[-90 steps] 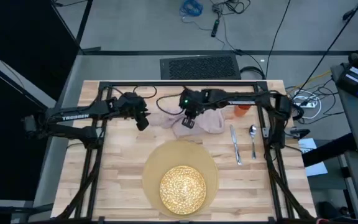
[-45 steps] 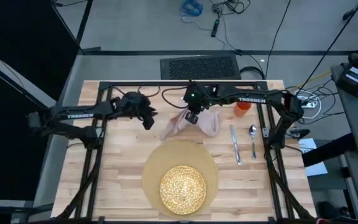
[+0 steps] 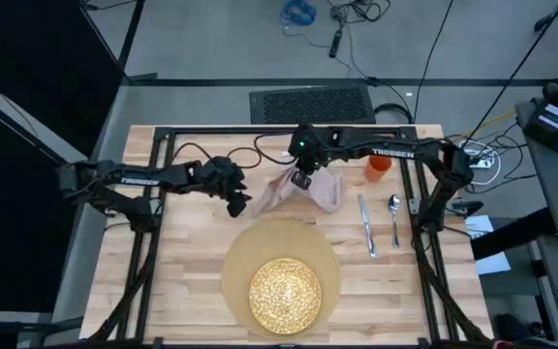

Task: Set table place
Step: Fold the brown table napkin

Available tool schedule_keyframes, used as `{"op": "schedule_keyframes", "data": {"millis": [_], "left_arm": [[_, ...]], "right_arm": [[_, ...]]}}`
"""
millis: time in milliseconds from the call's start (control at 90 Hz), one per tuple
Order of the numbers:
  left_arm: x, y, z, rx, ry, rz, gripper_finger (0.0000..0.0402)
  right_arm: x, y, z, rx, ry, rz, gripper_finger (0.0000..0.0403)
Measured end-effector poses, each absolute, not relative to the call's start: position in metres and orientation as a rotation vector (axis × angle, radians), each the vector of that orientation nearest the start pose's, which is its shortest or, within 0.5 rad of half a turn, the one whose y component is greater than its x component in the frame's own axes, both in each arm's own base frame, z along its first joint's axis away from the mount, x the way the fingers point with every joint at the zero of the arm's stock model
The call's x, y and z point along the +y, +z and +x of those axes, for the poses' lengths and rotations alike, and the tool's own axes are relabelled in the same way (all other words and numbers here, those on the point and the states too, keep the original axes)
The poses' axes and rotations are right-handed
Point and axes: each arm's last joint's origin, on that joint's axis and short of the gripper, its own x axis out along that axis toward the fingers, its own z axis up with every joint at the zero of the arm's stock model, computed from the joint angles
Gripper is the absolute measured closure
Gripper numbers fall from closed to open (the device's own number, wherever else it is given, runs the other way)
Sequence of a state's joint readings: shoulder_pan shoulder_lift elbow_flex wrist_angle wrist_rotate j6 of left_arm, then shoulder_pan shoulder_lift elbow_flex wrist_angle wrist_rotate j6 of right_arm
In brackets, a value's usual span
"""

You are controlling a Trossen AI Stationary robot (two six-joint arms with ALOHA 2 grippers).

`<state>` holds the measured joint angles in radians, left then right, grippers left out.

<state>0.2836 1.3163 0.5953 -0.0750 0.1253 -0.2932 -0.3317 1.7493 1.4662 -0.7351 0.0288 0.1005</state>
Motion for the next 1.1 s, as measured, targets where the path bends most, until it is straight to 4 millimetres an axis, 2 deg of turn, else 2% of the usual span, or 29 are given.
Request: {"op": "schedule_keyframes", "data": {"millis": [189,356,567,1100], "left_arm": [[0.045,0.175,0.243,0.739,0.221,-0.439,0.0167],[0.034,0.175,0.25,0.69,0.289,-0.38,0.0165],[0.032,0.16,0.258,0.71,0.369,-0.332,0.0165],[0.031,0.134,0.272,0.731,0.371,-0.314,0.0165]], "right_arm": [[-0.125,0.27,0.348,0.998,-0.385,0.244,0.0403],[-0.125,0.27,0.348,0.996,-0.385,0.244,0.0403],[-0.124,0.27,0.348,0.997,-0.383,0.244,0.0403],[-0.123,0.27,0.348,0.996,-0.384,0.254,0.0403]]}}
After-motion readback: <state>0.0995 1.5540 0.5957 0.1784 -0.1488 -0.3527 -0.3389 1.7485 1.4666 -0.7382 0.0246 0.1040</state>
